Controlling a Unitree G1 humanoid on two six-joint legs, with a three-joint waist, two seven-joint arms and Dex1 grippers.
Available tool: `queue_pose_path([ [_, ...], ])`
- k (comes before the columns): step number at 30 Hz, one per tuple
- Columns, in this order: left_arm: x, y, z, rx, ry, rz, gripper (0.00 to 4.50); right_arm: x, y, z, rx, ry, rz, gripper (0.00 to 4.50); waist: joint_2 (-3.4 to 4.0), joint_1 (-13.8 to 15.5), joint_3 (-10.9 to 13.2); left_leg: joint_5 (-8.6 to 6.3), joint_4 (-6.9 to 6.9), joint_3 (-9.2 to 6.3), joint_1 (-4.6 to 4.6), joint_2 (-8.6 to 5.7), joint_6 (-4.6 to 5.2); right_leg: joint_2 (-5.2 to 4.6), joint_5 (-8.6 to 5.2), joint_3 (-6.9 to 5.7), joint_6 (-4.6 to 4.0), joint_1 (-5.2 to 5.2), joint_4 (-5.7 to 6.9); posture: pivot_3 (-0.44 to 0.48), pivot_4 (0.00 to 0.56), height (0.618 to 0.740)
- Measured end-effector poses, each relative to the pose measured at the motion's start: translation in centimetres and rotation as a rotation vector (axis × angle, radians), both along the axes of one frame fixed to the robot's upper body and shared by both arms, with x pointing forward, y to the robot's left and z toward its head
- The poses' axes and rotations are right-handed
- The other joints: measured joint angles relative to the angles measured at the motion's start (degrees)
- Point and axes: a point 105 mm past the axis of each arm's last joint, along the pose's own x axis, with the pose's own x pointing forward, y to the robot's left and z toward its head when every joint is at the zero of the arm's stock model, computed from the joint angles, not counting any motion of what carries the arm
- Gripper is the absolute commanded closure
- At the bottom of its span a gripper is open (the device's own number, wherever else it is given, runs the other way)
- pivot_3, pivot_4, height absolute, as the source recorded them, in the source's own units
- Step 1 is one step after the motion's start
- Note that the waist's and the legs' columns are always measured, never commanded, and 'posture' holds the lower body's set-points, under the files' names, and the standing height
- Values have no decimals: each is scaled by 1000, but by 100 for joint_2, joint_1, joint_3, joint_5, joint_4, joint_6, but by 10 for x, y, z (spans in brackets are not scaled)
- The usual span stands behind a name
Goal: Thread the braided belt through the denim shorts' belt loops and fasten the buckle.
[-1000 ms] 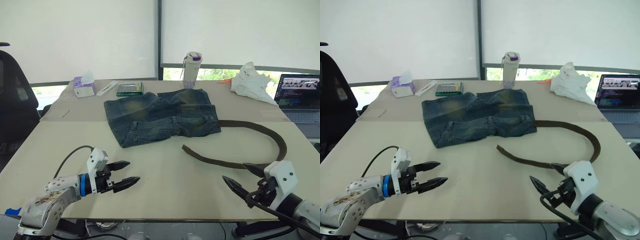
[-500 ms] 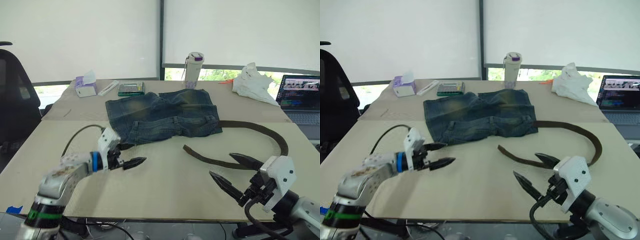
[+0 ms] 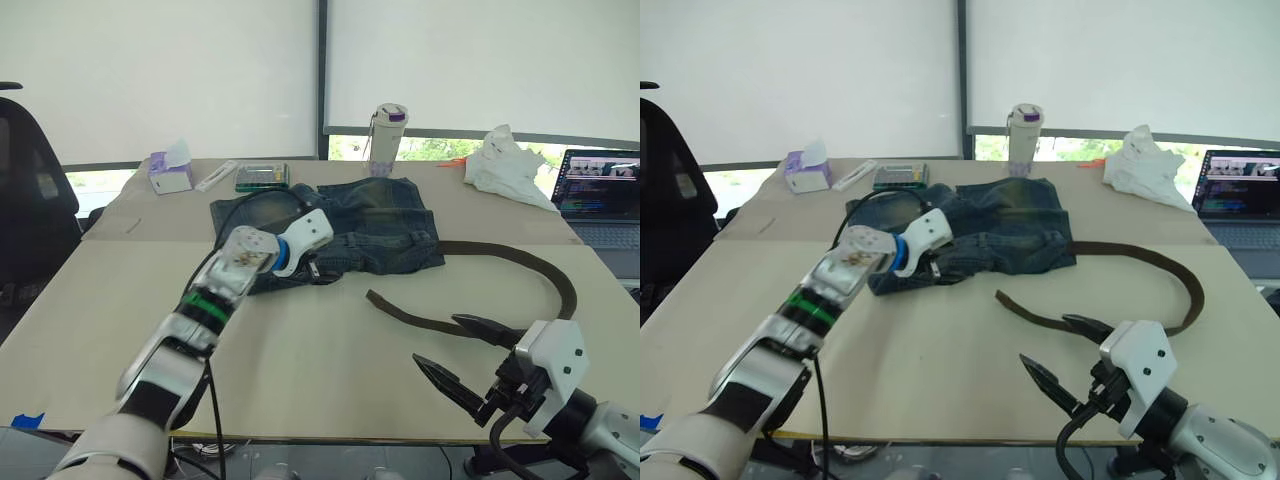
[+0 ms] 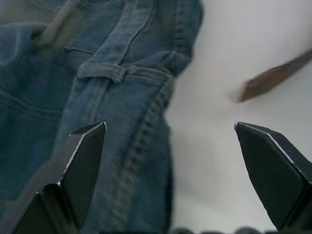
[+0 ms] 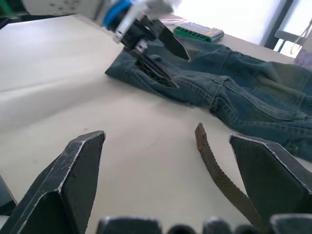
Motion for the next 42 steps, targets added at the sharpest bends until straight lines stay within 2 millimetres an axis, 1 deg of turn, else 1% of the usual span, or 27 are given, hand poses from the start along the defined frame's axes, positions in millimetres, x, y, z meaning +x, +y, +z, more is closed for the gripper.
queue_pose_path([
  [2, 8, -11, -10, 70, -29, 11, 11, 0, -1, -1, 0, -2, -12, 0, -14, 0, 8, -1, 2, 0, -1, -1, 1, -2, -3, 1, 6, 1, 3, 0, 150, 740],
  [3, 9, -16, -15, 100, -32, 11, 269, 0, -1, 0, -3, -11, -21, 0, -19, -2, 12, -1, 3, 0, -1, -3, 2, -3, -3, 1, 7, 1, 3, 0, 150, 740],
  [5, 9, -22, -27, 140, -18, 21, 827, 0, -3, -1, -5, -15, -40, 0, -31, -1, 18, -1, 3, -1, 0, -3, 2, -3, -6, 0, 11, 0, 5, 0, 150, 740],
  [6, 8, -23, -33, 151, -6, 25, 1195, 0, -4, -1, -7, -21, -49, 0, -34, -7, 20, -1, 2, 0, 0, -2, 2, -3, -6, 0, 12, 0, 7, 0, 150, 740],
  [8, 8, -19, -42, 169, 7, 35, 1853, 0, -6, -1, -10, -23, -63, 0, -37, -18, 22, -1, 2, 0, 0, 0, 2, -2, -7, 1, 12, -4, 11, 0, 150, 740],
  [13, 12, -5, -43, 162, 6, 68, 3533, 0, -8, -2, -24, -29, -92, 0, -37, -9, 22, -1, 4, -1, 1, 0, 2, -2, -6, 1, 12, -2, 14, 0, 150, 740],
  [14, 13, -4, -42, 153, 0, 69, 3979, 1, -8, -2, -27, -30, -98, 0, -37, -5, 22, -1, 5, -1, 1, -1, 2, -3, -6, 1, 12, -2, 14, 0, 150, 740],
  [16, 13, -2, -41, 139, 2, 70, 4429, 1, -7, -3, -26, -26, -99, 0, -37, -2, 22, -1, 5, -1, 1, -1, 2, -3, -6, 1, 12, -2, 14, 0, 150, 740],
  [18, 13, 4, -37, 113, 21, 46, 4429, 1, -6, -4, -25, -22, -97, 0, -35, -23, 21, -1, 4, 1, 1, 0, 2, -1, -6, 1, 12, -4, 16, 0, 150, 740],
  [21, 6, 22, -35, 83, 88, -15, 4429, 2, -6, -4, -35, -26, -100, 0, -22, -71, 13, -1, 2, 1, 6, 5, 2, 4, -5, 2, 11, -3, 19, 0, 150, 740],
  [25, -8, 38, -41, 40, 165, -94, 4429, 2, -6, -8, -55, -4, -95, 0, 10, -77, -6, -1, 5, -1, 4, 7, 2, 5, -5, 1, 10, -2, 19, 0, 150, 740],
  [31, -32, 55, -39, -22, 226, -165, 4429, 0, -4, -11, -59, 16, -63, 0, 18, -83, -10, -2, 5, -4, 4, 13, 2, 4, -4, 4, 9, -1, 19, 0, 150, 740],
  [35, -61, 73, -48, -3, 267, -180, 4429, -6, -5, -19, -94, 56, -48, 0, 21, -118, -12, -3, 4, -6, 6, 25, 4, 3, -4, 8, 7, -3, 20, 0, 150, 740],
  [36, -71, 76, -50, 3, 280, -185, 4429, -6, -6, -21, -103, 63, -47, 0, 23, -135, -13, -3, 4, -6, 8, 28, 5, 2, -4, 9, 6, 1, 20, 0, 150, 740],
  [37, -76, 77, -51, 2, 294, -188, 4429, -7, -6, -22, -106, 69, -47, 0, 24, -132, -14, -3, 4, -6, 12, 29, 4, 0, -4, 10, 6, 3, 20, 0, 150, 740],
  [39, -100, 79, -54, 8, 321, -207, 4429, -8, -6, -23, -115, 72, -40, 0, 28, -143, -17, -4, 3, -5, 14, 31, 5, -3, -4, 12, 6, 4, 19, 0, 150, 740],
  [41, -115, 76, -57, 11, 342, -234, 4429, -8, -5, -24, -125, 77, -33, 0, 30, -120, -18, -5, 4, -6, 16, 29, 5, -12, -4, 10, 5, 7, 17, 0, 150, 740],
  [42, -118, 74, -58, 13, 343, -244, 4429, -8, -6, -25, -146, 76, -29, 0, 30, -94, -18, -5, 8, -7, 18, 27, 5, -13, -4, 7, 5, 15, 17, 0, 150, 740],
])
